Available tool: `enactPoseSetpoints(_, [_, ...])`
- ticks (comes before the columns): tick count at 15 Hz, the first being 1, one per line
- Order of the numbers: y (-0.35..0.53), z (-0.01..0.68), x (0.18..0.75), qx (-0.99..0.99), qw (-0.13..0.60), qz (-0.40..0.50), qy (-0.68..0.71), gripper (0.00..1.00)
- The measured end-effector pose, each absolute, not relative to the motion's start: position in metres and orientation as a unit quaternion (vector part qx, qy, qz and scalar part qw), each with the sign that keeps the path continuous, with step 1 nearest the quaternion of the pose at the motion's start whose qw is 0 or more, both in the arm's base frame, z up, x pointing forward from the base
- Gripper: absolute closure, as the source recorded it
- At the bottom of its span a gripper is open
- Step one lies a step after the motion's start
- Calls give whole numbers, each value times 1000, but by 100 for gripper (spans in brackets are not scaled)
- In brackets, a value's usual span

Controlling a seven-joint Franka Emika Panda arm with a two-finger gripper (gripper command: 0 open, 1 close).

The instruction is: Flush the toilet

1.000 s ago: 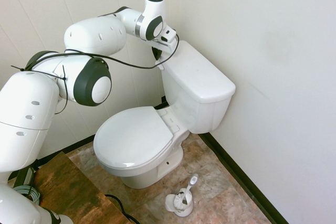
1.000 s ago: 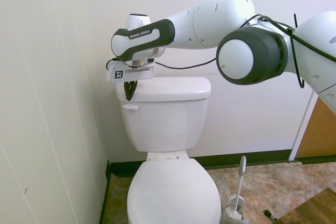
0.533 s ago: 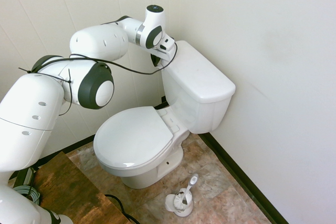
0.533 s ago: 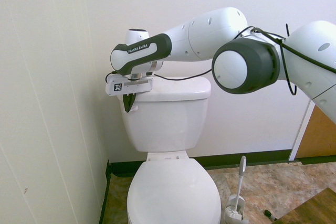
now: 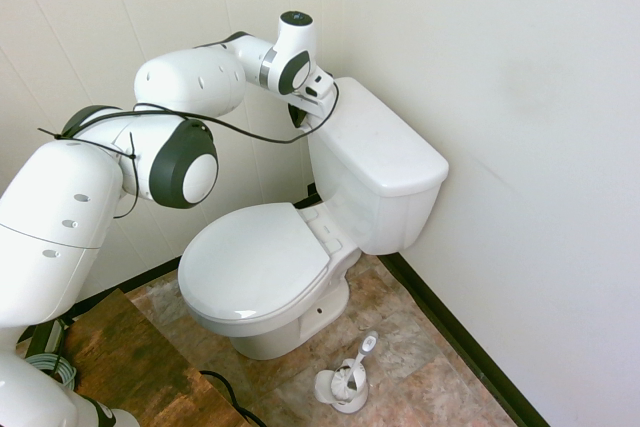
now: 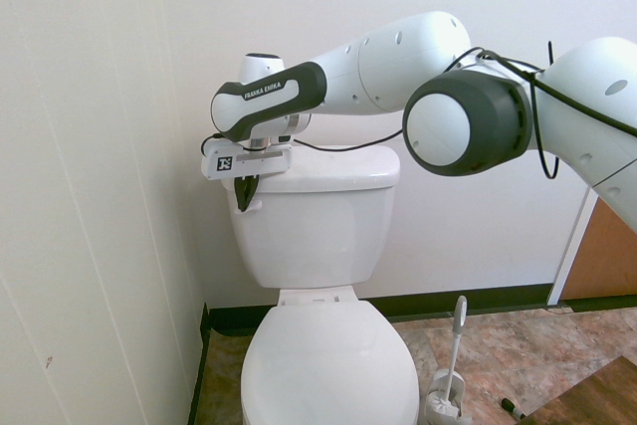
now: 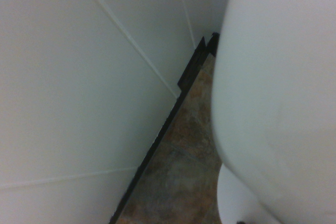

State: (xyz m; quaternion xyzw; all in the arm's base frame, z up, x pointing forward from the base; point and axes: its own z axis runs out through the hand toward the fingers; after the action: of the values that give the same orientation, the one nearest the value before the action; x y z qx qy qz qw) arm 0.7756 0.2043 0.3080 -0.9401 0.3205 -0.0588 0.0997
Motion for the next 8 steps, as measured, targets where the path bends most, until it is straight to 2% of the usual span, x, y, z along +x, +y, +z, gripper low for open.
enactPoseSetpoints(8, [169, 401, 729, -932, 76, -66, 347, 100])
